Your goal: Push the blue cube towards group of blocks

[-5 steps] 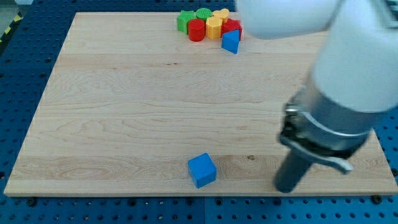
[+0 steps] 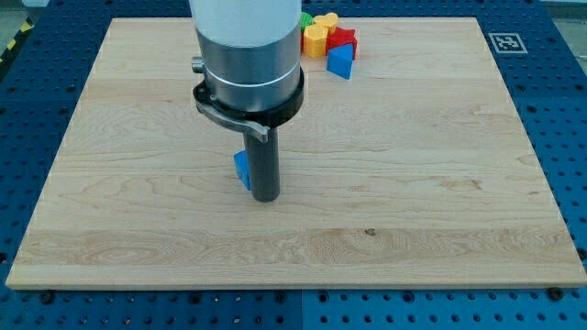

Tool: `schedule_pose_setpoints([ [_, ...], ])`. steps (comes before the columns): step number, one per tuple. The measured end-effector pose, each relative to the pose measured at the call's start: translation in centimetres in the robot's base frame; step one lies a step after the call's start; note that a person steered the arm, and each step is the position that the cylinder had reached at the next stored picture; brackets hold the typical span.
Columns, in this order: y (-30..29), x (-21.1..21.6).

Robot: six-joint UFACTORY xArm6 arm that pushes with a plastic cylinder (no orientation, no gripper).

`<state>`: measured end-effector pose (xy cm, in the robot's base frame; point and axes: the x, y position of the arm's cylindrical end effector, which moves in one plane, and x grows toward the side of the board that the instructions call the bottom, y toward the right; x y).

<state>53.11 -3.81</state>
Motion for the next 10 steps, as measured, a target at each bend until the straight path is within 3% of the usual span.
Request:
schedule_pose_setpoints([
  [1,-0.7,3.1],
  [2,-2.4,0.3],
  [4,5.6,-7.5],
  [5,5.7,-6.8],
  [6,4.3,-2.9],
  [7,-0.7,-1.8],
  [8,-1.1,-6.2],
  [9,5.3,-10.4],
  [10,10.9,-11.9],
])
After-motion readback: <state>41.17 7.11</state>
